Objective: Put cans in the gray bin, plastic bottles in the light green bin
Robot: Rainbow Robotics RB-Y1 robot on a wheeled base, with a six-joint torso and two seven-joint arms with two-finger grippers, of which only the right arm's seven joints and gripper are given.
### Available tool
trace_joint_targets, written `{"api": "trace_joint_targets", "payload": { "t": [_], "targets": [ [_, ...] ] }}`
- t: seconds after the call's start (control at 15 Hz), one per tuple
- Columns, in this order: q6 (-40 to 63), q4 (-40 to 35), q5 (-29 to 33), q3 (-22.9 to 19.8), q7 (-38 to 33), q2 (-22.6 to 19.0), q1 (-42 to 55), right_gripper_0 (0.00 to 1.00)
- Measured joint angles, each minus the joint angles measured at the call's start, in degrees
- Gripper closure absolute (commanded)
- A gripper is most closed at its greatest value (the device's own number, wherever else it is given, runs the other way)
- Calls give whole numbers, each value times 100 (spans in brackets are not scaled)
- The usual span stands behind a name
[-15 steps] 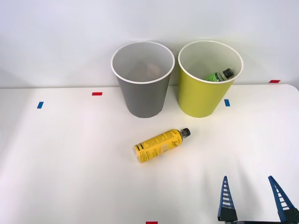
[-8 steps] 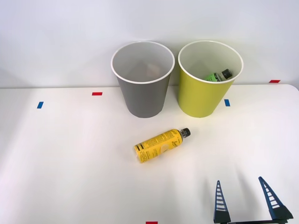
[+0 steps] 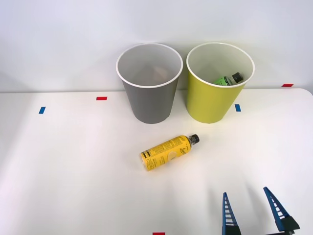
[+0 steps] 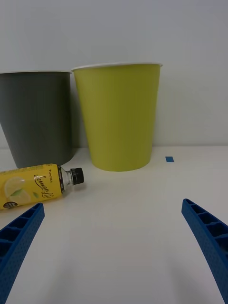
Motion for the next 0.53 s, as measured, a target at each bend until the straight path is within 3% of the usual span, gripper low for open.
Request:
{"api": "trace_joint_targets", "payload": {
  "t": [0.13,0.53],
  "targets": [
    [-118,5,520,-322,-619,124,236,0],
    [-362,2,645,-360,-676,161,840,0]
  ]
}}
